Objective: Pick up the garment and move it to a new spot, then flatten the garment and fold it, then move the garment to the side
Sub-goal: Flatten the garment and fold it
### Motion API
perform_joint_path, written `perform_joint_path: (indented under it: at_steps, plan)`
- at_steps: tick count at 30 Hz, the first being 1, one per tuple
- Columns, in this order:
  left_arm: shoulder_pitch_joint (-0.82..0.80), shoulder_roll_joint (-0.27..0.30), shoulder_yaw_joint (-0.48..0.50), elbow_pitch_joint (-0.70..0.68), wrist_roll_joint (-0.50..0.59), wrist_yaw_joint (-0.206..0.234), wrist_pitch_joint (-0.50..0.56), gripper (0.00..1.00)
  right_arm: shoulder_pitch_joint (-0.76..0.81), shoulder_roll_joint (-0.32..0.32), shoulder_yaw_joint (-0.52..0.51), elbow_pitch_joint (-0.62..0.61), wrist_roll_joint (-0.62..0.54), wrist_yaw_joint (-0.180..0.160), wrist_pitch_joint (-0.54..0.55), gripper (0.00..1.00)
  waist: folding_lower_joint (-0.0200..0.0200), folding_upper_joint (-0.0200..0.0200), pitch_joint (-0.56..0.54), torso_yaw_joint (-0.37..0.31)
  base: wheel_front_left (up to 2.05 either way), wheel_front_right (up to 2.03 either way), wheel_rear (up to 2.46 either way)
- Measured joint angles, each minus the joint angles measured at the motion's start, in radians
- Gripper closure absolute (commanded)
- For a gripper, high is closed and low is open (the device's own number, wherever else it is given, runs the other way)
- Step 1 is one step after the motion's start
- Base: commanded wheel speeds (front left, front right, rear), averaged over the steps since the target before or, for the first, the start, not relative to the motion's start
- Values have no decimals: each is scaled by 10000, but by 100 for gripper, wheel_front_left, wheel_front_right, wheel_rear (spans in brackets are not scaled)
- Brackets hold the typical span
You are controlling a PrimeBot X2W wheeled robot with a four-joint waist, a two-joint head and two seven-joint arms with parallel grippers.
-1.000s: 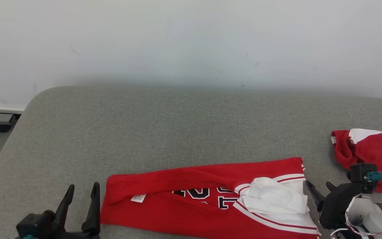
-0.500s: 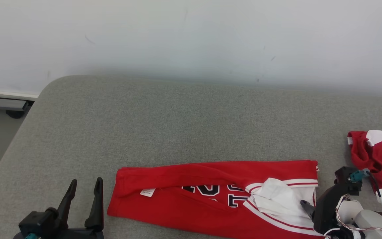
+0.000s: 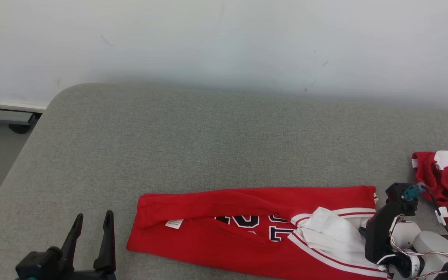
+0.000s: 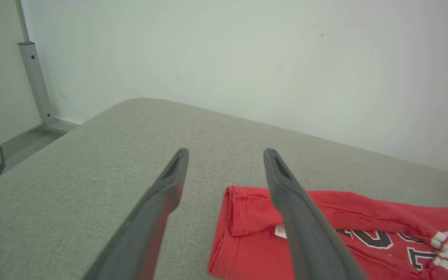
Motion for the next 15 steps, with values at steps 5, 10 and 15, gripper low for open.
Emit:
perform_joint_path:
  at_steps: [5,10,15]
  plan:
    - [265,-33,90,36,12,0,0,0,-175,-309,-50,75,-82,102,-13,100,0,0,-94,-229,0,0,0]
    - [285,-146,84,31,81,0,0,0,-202,-959,-163,119,-207,278,-63,100,0,0,-195,-530,0,0,0]
    - [293,-253,46,35,203,0,0,0,-186,-867,-422,-92,201,644,-46,100,0,1,-306,-806,0,0,0]
